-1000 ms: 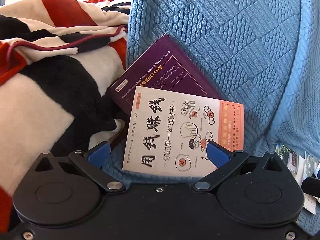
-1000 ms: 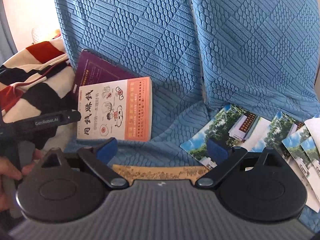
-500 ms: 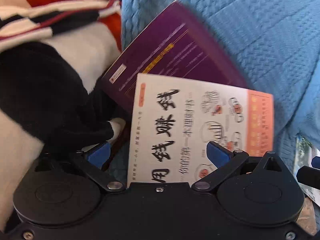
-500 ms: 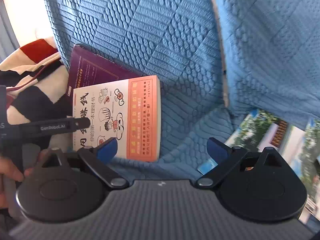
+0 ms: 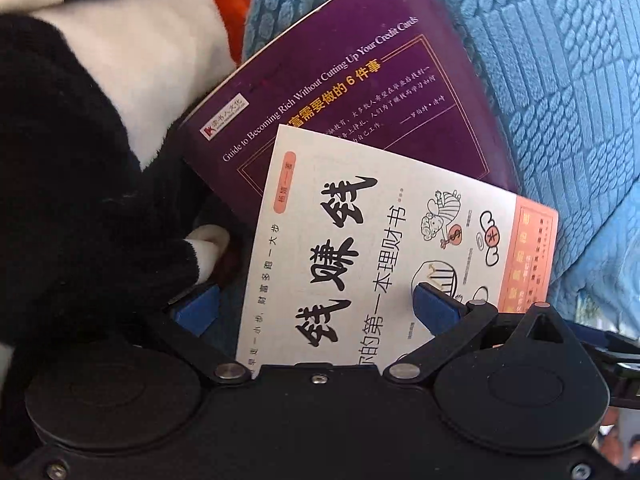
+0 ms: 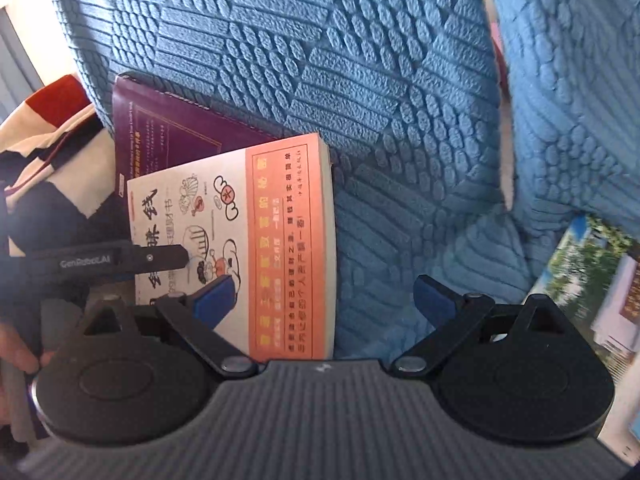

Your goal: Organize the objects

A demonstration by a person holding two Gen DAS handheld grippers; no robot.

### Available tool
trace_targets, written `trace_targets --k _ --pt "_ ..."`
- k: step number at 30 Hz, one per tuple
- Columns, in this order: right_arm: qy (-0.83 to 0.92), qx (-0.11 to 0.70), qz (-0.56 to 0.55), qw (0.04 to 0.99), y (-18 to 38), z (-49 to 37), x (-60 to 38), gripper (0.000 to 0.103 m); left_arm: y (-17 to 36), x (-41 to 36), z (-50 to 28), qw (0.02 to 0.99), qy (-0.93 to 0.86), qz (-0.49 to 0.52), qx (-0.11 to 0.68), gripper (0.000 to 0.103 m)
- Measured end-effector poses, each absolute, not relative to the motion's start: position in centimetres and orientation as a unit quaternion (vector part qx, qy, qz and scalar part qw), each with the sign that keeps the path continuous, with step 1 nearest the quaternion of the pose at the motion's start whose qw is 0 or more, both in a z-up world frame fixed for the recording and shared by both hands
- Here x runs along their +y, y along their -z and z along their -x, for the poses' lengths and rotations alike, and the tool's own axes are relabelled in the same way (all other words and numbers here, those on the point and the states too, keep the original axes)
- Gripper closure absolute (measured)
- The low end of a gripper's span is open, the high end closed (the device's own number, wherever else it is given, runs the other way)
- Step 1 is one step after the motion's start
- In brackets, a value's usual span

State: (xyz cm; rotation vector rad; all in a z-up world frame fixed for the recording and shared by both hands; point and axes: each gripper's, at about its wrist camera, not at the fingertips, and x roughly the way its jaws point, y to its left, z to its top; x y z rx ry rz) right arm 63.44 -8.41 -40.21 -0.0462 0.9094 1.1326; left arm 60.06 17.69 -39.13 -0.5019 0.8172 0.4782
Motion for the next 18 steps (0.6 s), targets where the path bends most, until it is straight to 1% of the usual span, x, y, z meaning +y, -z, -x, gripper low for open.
trace_targets --k 11,13,14,15,16,18 --pt "-0.539 0.44 -0.005 0.718 41.8 -64.5 -6.2 0.007 40.1 18.9 -60.1 0.85 -0.196 0.293 0.391 0.0" --pt "-0.541 0.443 -0.007 0.715 42.0 -64.5 -5.8 0.01 40.3 19.0 -60.1 0.849 -0.189 0.3 0.392 0.0" --pt "-0.542 0.443 -0.007 0.714 42.0 -64.5 -5.6 0.01 40.4 19.0 -60.1 0.848 -0.187 0.304 0.393 0.0" --pt "-0.542 0.442 -0.007 0.715 42.1 -64.5 -5.4 0.013 40.4 19.0 -60.1 0.847 -0.186 0.306 0.393 0.0" --pt "-0.543 0.442 -0.006 0.714 42.1 -64.5 -5.2 0.018 40.5 19.0 -60.1 0.847 -0.186 0.306 0.393 0.0" --pt "-0.546 0.445 -0.012 0.71 42.2 -64.6 -4.9 0.02 40.6 18.9 -60.1 0.847 -0.186 0.307 0.393 0.0"
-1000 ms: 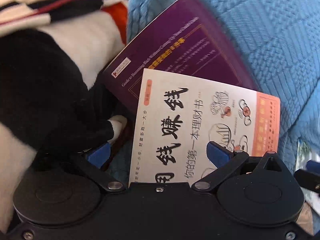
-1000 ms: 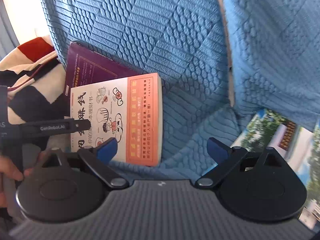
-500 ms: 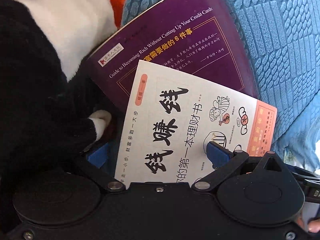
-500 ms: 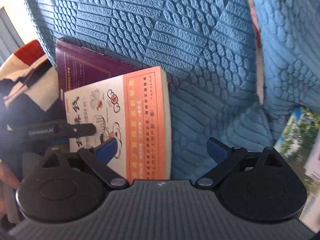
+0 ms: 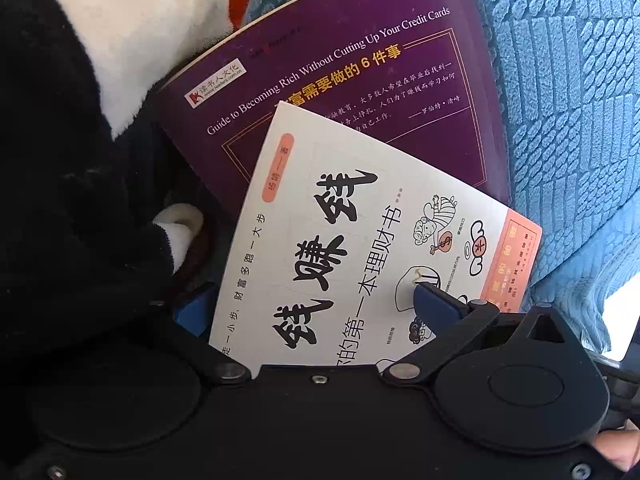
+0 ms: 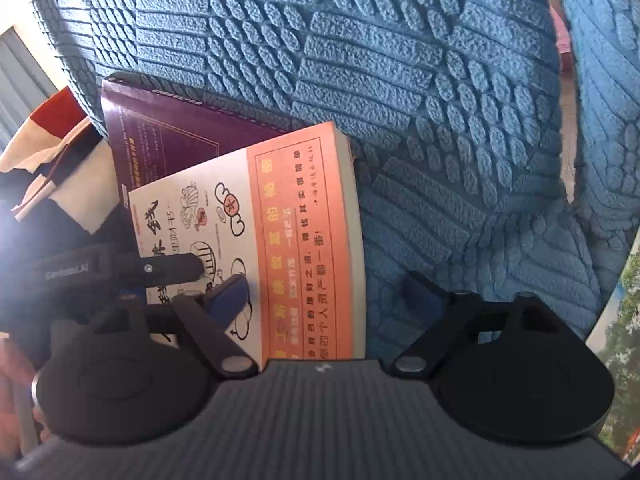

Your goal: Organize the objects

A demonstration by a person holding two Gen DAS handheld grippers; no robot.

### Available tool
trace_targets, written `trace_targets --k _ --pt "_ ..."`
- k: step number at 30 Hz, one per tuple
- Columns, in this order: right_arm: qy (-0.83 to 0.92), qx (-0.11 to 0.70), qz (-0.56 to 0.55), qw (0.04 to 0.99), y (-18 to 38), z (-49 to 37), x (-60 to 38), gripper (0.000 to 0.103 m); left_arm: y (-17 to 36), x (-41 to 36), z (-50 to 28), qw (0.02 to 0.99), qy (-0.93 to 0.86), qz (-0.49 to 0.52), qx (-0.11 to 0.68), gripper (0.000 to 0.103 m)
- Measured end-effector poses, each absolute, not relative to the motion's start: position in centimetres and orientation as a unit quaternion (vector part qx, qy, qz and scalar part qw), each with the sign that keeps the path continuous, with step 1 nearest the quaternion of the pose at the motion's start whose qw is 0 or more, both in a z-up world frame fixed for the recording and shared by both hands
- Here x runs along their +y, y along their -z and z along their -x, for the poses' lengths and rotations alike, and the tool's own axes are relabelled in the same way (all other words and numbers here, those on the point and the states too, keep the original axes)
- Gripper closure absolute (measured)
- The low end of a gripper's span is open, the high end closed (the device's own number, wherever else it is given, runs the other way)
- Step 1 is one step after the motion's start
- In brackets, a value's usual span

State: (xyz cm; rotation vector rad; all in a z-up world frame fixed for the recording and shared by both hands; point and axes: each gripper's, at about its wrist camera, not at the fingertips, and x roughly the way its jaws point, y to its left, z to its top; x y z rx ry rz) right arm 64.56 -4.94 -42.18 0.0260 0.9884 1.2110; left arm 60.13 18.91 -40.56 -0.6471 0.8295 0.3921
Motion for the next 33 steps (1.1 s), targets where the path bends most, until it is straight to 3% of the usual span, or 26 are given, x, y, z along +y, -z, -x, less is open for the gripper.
trace_targets --k 7,10,15,21,33 --pt "-0.563 0.46 -0.025 0.686 42.3 -64.4 -4.1 0.034 40.4 18.7 -60.0 0.847 -0.189 0.309 0.39 0.004" --pt "-0.566 0.439 0.005 0.698 41.9 -63.2 -3.8 0.034 40.2 18.5 -59.7 0.846 -0.195 0.31 0.386 0.008" --pt "-0.562 0.439 0.001 0.701 41.1 -63.2 -4.4 0.04 39.5 18.4 -58.7 0.844 -0.194 0.331 0.375 0.027" --pt "-0.565 0.44 -0.006 0.698 40.1 -63.8 -6.1 0.05 39.1 19.1 -58.1 0.842 -0.184 0.352 0.366 0.041" --pt "-0.578 0.419 -0.02 0.7 37.5 -64.0 -9.5 0.058 37.6 19.1 -57.6 0.845 -0.17 0.367 0.349 0.052"
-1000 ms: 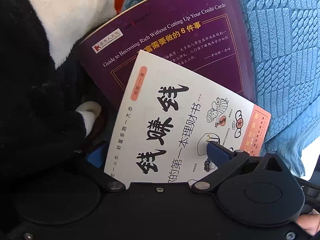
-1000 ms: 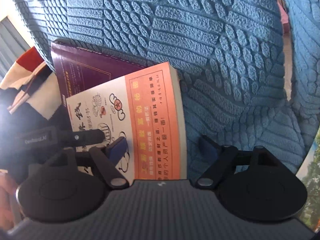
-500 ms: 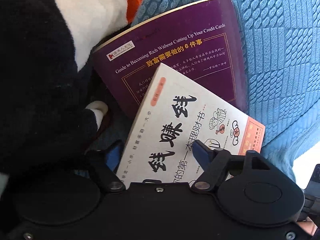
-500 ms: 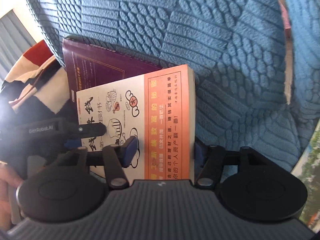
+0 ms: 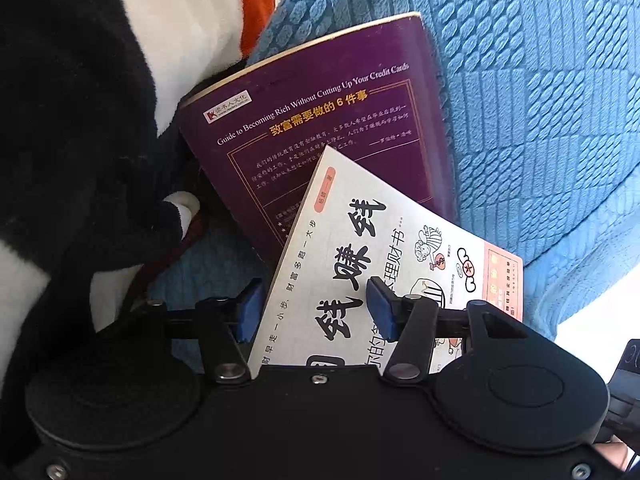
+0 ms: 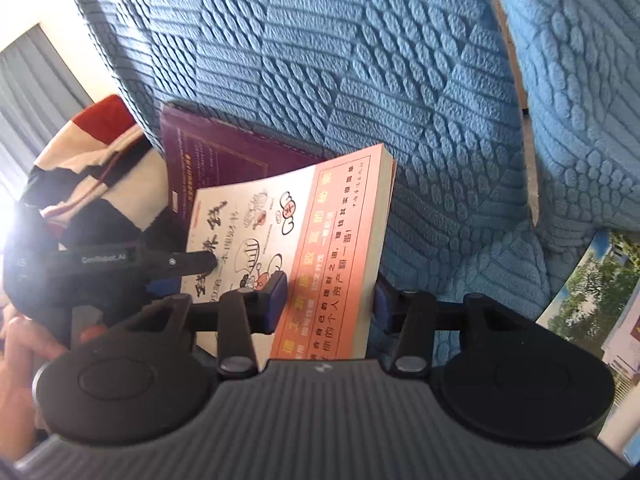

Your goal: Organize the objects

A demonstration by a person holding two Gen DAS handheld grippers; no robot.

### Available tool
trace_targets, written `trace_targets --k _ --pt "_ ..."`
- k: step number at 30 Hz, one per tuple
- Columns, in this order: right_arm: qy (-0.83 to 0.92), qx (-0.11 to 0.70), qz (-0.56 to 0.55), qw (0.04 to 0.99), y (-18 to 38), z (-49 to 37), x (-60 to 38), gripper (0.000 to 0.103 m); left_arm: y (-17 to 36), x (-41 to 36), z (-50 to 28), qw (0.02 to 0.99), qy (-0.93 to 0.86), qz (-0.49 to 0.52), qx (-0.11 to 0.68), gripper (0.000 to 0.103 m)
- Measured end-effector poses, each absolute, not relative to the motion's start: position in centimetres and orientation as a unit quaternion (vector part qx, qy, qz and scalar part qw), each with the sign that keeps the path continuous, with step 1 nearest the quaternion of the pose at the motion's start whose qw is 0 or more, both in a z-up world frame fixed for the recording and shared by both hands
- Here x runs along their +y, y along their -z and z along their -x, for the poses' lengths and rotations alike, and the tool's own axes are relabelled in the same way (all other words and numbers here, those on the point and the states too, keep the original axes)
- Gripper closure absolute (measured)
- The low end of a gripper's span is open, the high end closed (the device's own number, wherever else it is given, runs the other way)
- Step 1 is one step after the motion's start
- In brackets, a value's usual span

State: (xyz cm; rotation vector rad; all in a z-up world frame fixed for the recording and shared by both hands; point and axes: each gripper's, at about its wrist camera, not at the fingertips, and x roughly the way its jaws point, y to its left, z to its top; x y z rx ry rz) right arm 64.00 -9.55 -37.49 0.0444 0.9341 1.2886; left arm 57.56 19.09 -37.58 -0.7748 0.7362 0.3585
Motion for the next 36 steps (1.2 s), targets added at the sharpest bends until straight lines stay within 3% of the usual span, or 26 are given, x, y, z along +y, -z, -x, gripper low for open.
trace_targets --k 8,13,26,36 --pt "-0.594 0.4 -0.036 0.697 35.0 -64.4 -11.2 0.065 36.3 18.1 -55.0 0.846 -0.157 0.379 0.341 0.056" --pt "-0.61 0.41 -0.087 0.673 33.8 -65.3 -12.7 0.075 36.4 17.8 -54.8 0.838 -0.142 0.405 0.336 0.057" --pt "-0.6 0.491 -0.117 0.621 36.1 -64.6 -13.0 0.075 37.5 18.0 -55.4 0.822 -0.155 0.405 0.369 0.057" --pt "-0.57 0.494 -0.126 0.645 35.1 -63.6 -13.0 0.087 37.0 17.6 -53.3 0.797 -0.179 0.449 0.363 0.054"
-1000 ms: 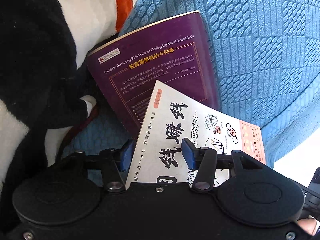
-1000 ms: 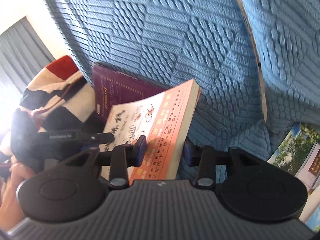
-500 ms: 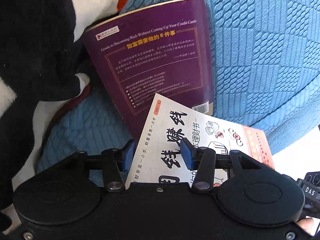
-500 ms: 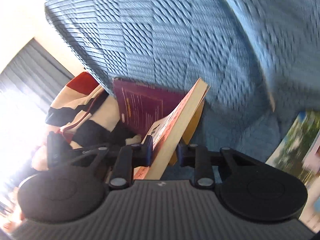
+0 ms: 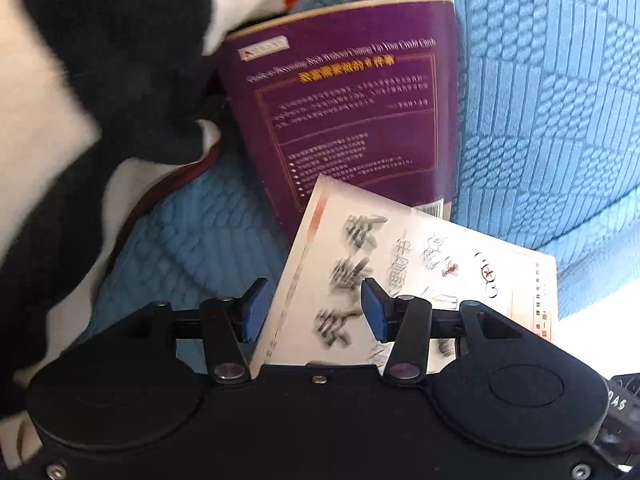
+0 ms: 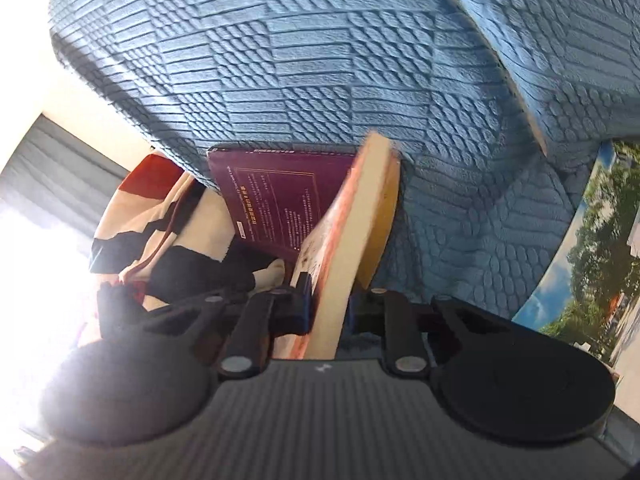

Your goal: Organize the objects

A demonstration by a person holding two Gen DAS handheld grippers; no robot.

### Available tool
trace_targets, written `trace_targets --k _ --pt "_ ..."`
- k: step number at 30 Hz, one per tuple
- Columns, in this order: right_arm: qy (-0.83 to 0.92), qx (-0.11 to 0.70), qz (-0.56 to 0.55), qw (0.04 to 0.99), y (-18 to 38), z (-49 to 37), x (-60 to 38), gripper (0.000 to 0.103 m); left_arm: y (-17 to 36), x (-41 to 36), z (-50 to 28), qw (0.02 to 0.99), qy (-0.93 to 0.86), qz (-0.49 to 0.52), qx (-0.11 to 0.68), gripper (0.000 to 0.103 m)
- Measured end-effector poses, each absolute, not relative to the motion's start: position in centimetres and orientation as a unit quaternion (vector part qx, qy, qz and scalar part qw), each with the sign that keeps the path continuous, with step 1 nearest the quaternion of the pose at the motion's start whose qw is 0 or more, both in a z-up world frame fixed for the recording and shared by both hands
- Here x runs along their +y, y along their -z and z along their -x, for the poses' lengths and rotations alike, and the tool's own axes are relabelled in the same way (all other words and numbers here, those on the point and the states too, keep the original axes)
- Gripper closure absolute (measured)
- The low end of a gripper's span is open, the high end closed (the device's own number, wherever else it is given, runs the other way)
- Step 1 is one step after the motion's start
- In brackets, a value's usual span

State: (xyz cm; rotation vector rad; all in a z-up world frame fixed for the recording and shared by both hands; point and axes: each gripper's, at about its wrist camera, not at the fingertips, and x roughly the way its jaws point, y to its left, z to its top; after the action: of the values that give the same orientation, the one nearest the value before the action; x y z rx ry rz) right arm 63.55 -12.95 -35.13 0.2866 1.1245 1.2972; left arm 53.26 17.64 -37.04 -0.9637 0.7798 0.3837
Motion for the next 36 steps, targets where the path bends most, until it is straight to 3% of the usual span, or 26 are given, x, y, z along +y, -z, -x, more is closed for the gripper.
trace_targets --k 5,7,9,11,25,29,34,36 --pt "-0.566 0.491 -0.121 0.651 34.7 -62.9 -12.5 0.088 35.7 16.9 -50.5 0.781 -0.192 0.497 0.326 0.046" --pt "-0.564 0.491 -0.12 0.653 34.6 -62.8 -12.5 0.088 35.3 15.8 -49.3 0.776 -0.193 0.511 0.316 0.038" --pt "-0.562 0.492 -0.12 0.654 34.5 -62.7 -12.6 0.088 35.4 14.8 -48.1 0.767 -0.189 0.529 0.31 0.022" --pt "-0.557 0.494 -0.12 0.657 34.5 -62.5 -12.6 0.088 35.9 14.0 -47.1 0.748 -0.183 0.567 0.293 0.017" --pt "-0.502 0.533 -0.169 0.66 35.1 -61.9 -13.2 0.088 41.8 10.9 -49.3 0.643 -0.099 0.709 0.27 0.016" --pt "-0.47 0.559 -0.208 0.651 36.1 -62.3 -14.0 0.088 43.6 11.2 -48.6 0.599 -0.096 0.761 0.229 0.018" --pt "-0.437 0.581 -0.246 0.641 36.9 -61.7 -15.0 0.088 43.8 11.4 -48.5 0.591 -0.099 0.772 0.21 0.019" --pt "-0.419 0.591 -0.264 0.637 37.3 -61.6 -15.5 0.088 43.8 11.0 -48.8 0.593 -0.097 0.771 0.21 0.024"
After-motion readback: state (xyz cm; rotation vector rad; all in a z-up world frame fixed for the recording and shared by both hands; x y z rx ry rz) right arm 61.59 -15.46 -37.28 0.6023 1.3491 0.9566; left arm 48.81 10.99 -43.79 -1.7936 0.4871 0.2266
